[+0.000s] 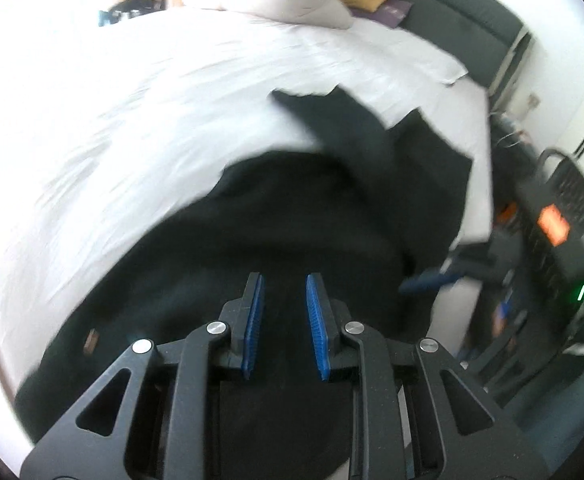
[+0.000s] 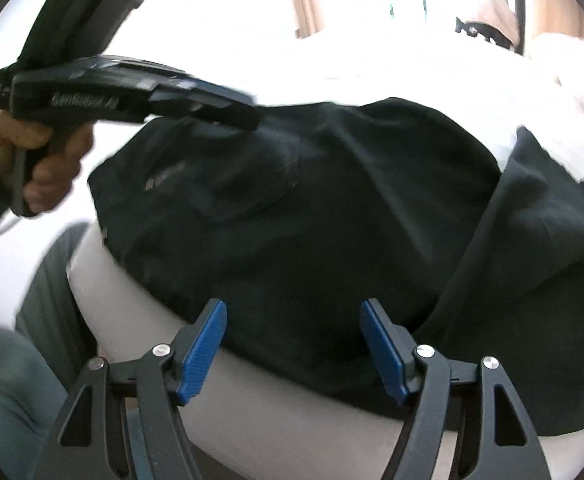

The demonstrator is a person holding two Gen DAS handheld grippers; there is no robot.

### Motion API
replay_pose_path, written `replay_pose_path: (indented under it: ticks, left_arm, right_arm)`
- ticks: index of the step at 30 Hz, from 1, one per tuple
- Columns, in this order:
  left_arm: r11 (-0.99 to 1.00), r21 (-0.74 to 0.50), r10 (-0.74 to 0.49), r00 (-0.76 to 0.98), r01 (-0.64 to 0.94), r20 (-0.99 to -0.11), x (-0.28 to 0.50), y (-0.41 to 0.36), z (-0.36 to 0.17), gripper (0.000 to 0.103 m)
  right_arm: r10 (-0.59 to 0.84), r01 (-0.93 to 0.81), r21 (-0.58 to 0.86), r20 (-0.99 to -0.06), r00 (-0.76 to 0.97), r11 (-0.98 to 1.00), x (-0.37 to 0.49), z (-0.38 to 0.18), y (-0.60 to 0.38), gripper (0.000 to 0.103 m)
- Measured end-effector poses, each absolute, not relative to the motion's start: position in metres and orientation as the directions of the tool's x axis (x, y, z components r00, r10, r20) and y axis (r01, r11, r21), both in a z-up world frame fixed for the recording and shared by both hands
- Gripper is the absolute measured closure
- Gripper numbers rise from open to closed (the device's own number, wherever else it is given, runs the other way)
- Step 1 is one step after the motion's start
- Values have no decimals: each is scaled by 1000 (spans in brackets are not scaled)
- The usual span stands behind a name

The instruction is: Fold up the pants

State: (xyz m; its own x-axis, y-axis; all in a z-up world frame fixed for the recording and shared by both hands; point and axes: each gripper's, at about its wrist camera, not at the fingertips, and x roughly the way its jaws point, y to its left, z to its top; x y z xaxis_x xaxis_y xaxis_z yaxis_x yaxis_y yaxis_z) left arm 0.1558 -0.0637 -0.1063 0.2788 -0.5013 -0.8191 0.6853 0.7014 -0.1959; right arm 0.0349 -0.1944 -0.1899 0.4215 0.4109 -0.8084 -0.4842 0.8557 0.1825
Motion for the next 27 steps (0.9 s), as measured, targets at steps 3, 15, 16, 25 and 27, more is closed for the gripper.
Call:
replay_pose_path:
  ticks: [3, 15, 16, 25, 27]
  left_arm:
    - [663, -235, -530, 224, 711, -818, 191, -100, -116, 82]
    - [743, -97, -350, 261, 662, -900, 292, -177, -199, 82]
    - [768, -70, -325, 293, 637, -899, 302, -177, -199, 82]
    - [826, -125, -419, 450, 550, -789, 266, -138, -134, 82]
    - [812, -125, -412, 408, 570, -815, 250, -138, -147, 82]
  right_arm:
    - [400, -471, 189, -825, 400, 862, 42, -201, -199, 31]
    - [471, -389, 317, -780, 411, 865, 47, -182, -249, 31]
    - [474, -359, 335, -763, 439, 871, 53, -171, -262, 31]
    - [192, -105, 162, -764, 616, 981, 169, -104, -347, 30]
    - [146, -74, 126, -800, 582, 989, 208, -110, -349, 30]
